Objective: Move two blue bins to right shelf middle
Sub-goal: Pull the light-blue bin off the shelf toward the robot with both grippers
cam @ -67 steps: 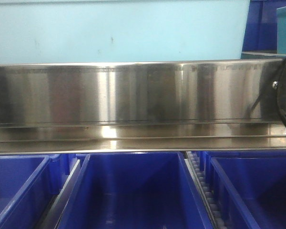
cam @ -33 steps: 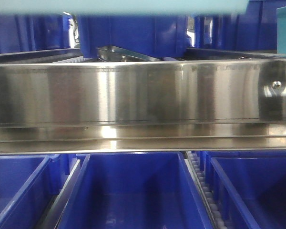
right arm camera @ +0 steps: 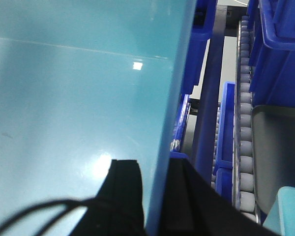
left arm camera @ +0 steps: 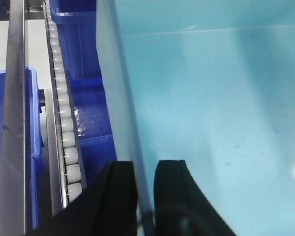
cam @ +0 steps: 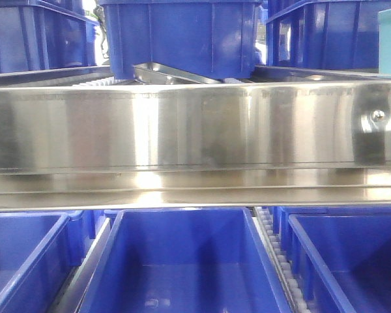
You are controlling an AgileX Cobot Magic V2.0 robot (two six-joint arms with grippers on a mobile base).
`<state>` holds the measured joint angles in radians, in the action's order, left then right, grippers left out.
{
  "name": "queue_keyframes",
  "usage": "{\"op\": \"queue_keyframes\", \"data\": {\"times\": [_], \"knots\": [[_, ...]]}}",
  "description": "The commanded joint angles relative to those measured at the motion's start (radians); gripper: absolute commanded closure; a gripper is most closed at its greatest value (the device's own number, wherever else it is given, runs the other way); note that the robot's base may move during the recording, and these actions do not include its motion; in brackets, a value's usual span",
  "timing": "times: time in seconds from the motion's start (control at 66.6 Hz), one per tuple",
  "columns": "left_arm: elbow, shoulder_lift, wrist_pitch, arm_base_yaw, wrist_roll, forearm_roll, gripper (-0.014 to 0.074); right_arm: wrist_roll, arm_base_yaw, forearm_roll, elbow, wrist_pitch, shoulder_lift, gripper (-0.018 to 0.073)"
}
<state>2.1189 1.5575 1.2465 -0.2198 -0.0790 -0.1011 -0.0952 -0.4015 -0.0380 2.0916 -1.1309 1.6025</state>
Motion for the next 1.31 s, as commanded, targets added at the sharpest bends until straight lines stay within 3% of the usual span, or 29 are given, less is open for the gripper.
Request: {"op": "queue_keyframes", "data": {"times": [0.0,0.465,1.291], "knots": [[0.007,-0.005,-0.025,-0.007,0.017,-0.074,0.0707,0.025,0.0,-0.029,0.013,0.038,-0.008,0.0713],[0.007,-0.003,-0.028,-0.007,0.017,-0.074,0.0707,0.025,0.0,-0.029,0.013,0.042,-0.008,0.0713],[0.007,-0.003,-0.244,-0.007,0.017,-0.074,0.0707,0.025,0.0,-0.029,0.013,0.042,-0.008,0.0713]]}}
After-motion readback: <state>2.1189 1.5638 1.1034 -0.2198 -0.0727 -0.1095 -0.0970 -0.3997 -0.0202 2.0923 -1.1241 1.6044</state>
